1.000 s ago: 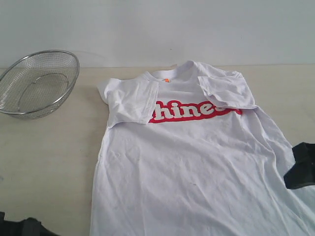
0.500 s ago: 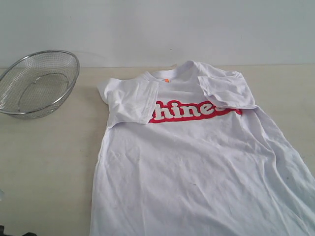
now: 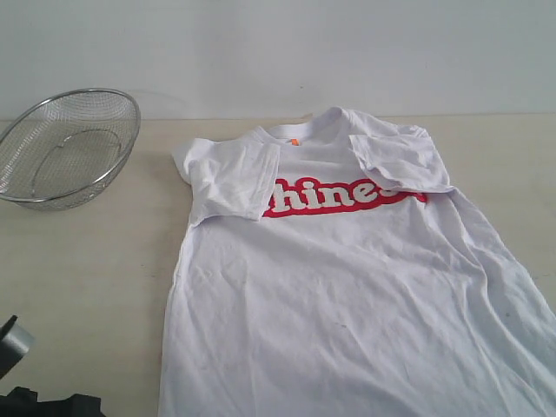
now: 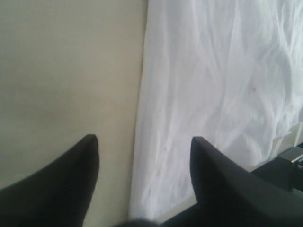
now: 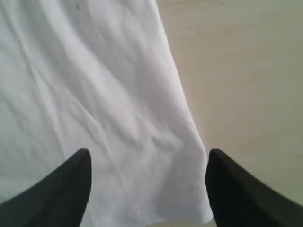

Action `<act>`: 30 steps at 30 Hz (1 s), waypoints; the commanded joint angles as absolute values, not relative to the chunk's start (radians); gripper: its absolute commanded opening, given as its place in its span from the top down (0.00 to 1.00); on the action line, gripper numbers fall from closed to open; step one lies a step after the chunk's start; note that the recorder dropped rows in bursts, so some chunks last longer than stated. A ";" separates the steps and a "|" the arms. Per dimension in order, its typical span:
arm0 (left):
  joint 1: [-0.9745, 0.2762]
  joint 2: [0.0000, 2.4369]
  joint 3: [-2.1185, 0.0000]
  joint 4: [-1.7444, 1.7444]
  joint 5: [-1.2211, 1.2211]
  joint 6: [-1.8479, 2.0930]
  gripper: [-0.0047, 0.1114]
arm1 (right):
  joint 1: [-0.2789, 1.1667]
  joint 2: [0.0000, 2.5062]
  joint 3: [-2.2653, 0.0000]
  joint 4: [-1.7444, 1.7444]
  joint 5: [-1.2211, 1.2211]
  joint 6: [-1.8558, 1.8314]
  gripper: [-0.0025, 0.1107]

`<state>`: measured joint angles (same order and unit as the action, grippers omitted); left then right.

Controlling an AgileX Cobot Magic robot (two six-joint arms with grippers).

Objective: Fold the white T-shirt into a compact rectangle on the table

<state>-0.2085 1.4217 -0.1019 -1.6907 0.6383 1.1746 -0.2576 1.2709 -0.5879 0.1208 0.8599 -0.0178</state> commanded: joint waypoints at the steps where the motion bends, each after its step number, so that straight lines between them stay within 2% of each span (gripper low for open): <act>1: -0.208 1.427 -0.099 -1.696 0.791 1.188 0.50 | -0.256 1.266 -0.587 0.177 0.855 -0.015 0.44; 13: -0.208 1.427 -0.005 -1.663 0.735 1.154 0.50 | -0.256 1.266 -0.587 0.188 0.870 -0.015 0.44; 30: -0.208 1.427 0.000 -1.655 0.787 1.152 0.50 | -0.256 1.266 -0.587 0.188 0.854 -0.015 0.44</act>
